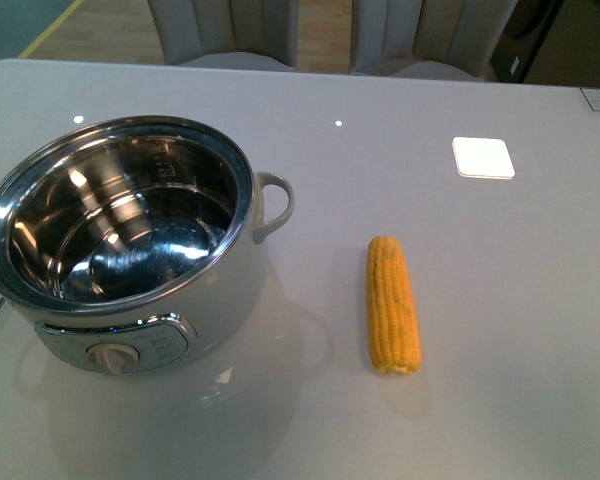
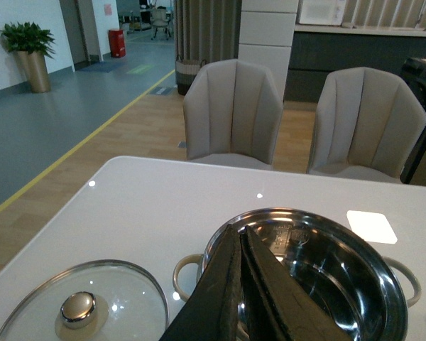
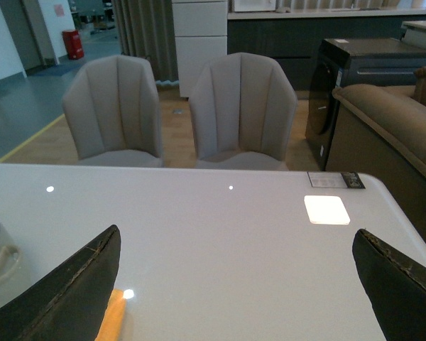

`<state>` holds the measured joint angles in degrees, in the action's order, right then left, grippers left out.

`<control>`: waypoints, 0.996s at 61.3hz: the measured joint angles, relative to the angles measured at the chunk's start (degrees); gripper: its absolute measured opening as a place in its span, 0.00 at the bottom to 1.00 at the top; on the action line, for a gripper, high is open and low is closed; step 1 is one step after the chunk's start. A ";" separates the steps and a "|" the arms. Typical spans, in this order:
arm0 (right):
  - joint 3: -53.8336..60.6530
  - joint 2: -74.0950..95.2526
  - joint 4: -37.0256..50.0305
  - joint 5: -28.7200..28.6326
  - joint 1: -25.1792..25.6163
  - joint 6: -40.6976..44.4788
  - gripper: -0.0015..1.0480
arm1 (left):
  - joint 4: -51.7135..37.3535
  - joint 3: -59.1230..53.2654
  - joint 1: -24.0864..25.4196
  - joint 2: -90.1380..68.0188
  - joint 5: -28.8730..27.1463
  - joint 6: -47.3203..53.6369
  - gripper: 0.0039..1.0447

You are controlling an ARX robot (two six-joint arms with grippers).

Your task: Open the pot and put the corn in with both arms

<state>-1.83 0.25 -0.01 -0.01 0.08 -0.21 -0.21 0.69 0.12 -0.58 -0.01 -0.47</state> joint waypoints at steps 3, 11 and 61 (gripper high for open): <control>0.00 0.02 0.00 -0.02 0.00 0.00 0.92 | 0.04 0.00 0.00 0.13 -0.02 0.00 0.03; 0.00 0.02 0.00 0.00 0.00 0.00 0.92 | 0.11 0.00 0.00 0.22 0.00 0.00 0.03; -9.14 24.55 -25.64 6.45 -4.22 -26.29 0.92 | 0.13 0.00 0.00 0.28 0.00 0.20 0.94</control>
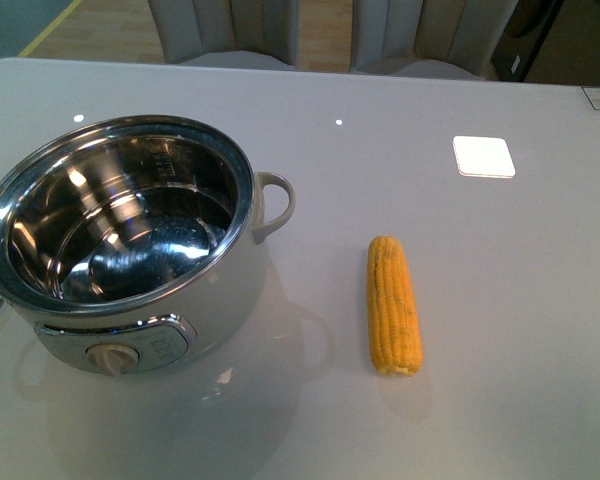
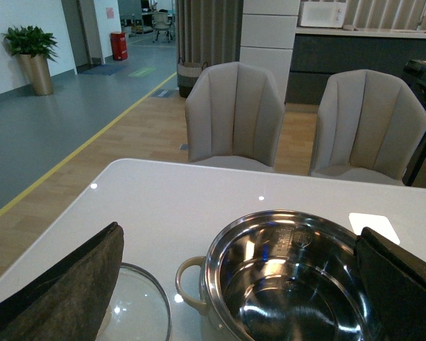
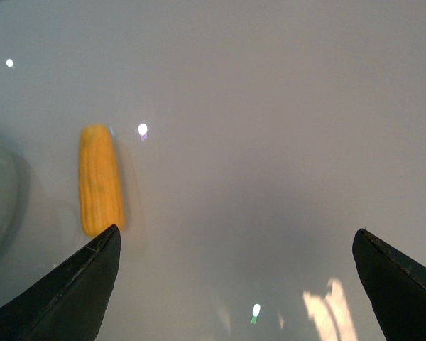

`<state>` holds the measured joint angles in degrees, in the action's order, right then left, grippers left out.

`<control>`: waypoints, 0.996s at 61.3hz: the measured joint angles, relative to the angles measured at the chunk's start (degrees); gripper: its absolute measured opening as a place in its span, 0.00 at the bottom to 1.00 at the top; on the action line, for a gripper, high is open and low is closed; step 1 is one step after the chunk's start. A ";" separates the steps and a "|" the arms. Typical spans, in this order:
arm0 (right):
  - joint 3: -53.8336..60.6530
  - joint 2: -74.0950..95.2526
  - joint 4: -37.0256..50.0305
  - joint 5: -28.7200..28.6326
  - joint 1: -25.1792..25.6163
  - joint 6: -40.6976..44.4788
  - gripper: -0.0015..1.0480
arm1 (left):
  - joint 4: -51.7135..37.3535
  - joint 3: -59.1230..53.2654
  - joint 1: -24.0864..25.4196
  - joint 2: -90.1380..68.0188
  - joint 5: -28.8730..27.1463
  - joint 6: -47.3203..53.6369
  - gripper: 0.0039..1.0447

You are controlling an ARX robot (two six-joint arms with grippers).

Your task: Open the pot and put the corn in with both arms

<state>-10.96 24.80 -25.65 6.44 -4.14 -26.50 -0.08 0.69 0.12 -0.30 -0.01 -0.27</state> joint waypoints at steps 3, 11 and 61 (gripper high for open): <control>-0.09 3.08 2.29 0.72 -1.38 -1.14 0.92 | 0.00 0.00 0.00 0.00 0.00 0.00 0.94; -0.52 15.21 9.94 1.60 -5.44 -2.27 0.92 | 0.00 0.00 0.00 0.00 0.00 0.00 0.94; -28.70 89.09 47.30 3.28 -17.49 4.70 0.92 | 0.00 0.00 0.00 0.00 0.00 0.00 0.94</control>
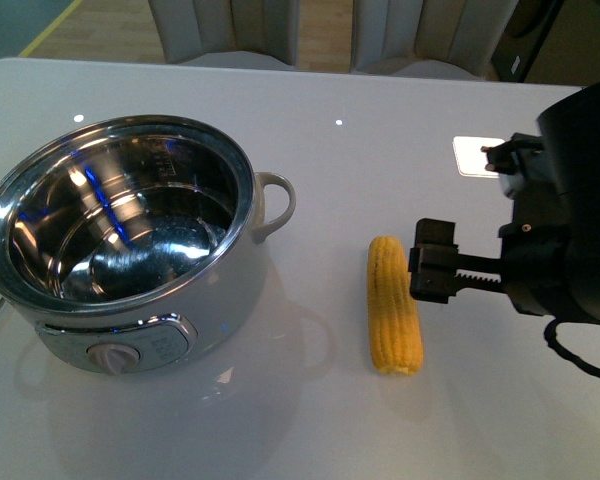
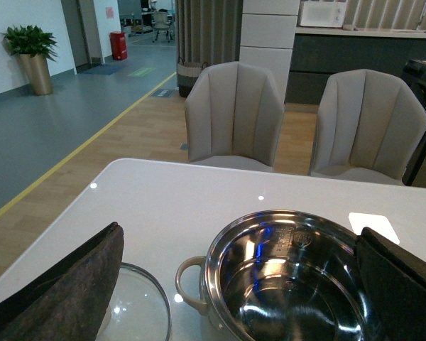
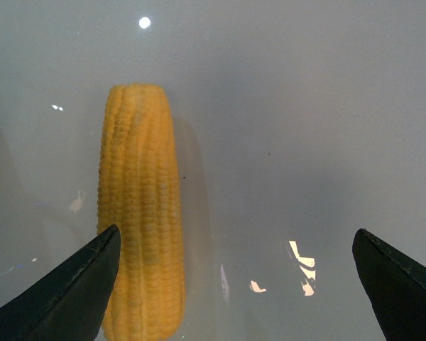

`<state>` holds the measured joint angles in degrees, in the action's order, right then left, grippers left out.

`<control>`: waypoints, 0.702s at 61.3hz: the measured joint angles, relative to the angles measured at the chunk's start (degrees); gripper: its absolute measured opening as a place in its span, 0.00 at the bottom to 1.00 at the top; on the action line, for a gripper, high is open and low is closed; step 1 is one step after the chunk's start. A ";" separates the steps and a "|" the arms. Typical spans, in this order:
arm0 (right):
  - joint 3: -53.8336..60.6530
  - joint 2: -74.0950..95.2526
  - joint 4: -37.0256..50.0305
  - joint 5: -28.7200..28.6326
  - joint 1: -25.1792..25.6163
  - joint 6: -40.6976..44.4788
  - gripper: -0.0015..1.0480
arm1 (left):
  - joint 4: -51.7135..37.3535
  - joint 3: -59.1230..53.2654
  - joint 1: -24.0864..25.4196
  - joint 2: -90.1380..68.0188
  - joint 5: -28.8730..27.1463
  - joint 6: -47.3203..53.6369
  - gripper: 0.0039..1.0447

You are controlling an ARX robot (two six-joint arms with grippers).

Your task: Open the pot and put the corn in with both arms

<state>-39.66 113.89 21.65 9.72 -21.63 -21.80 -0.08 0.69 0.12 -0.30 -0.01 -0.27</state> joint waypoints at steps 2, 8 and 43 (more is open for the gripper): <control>-0.68 1.14 0.07 -0.04 -0.44 0.37 0.92 | 0.00 0.00 0.00 0.00 0.00 0.00 0.94; -2.69 4.24 0.13 -0.09 -1.57 1.81 0.92 | 0.00 0.00 -0.02 0.00 0.00 0.00 0.94; -14.82 17.92 -1.97 1.53 -6.54 5.60 0.92 | 0.00 0.00 0.00 0.00 0.00 0.00 0.94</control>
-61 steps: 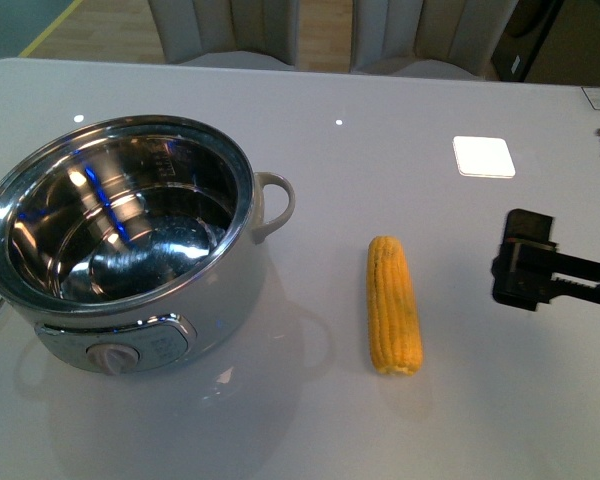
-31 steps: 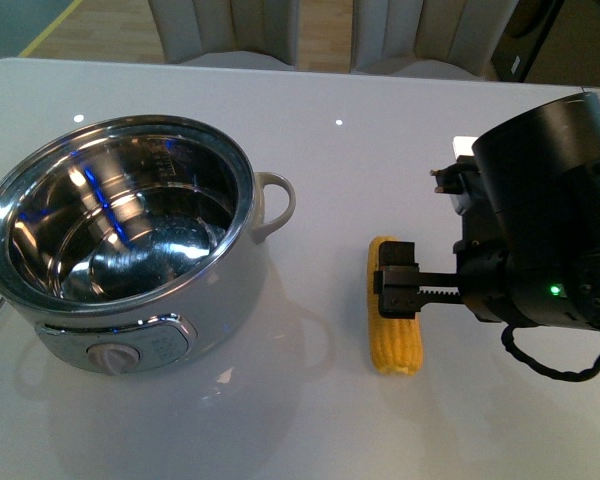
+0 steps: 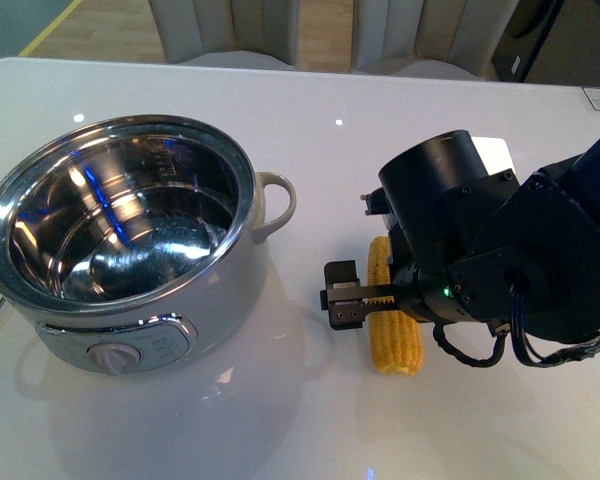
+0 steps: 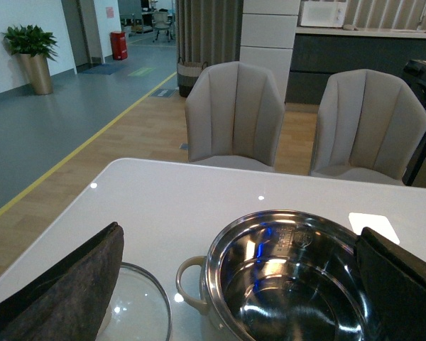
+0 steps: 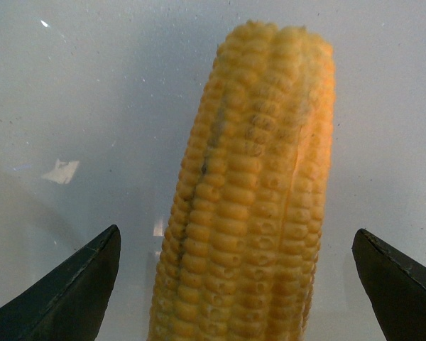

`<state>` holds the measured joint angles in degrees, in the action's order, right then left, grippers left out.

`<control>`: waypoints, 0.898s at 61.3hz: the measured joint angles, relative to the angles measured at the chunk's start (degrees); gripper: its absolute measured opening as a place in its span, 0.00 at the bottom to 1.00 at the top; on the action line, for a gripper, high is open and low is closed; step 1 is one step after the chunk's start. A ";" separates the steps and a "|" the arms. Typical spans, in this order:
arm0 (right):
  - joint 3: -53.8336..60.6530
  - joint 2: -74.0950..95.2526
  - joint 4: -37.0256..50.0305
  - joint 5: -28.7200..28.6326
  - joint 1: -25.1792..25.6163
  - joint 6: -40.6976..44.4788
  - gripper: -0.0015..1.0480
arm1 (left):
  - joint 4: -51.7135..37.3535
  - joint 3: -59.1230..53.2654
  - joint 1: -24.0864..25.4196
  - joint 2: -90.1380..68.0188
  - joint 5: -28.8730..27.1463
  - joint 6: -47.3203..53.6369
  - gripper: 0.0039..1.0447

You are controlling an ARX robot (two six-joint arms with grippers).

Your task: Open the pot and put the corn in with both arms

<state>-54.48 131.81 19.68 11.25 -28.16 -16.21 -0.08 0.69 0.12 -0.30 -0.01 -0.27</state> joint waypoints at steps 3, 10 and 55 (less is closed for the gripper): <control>-0.04 0.61 -0.02 0.22 -0.17 0.28 0.92 | 0.00 0.00 -0.02 0.00 0.00 0.00 0.94; -0.11 1.84 -0.11 0.39 -0.35 0.52 0.92 | 0.00 0.00 0.00 0.00 0.00 0.00 0.94; 4.55 -8.52 2.43 -1.31 3.50 -3.78 0.27 | 0.00 0.00 0.00 0.00 0.00 0.00 0.94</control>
<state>-49.93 123.28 22.11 9.93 -24.67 -19.99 -0.08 0.69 0.12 -0.30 -0.01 -0.27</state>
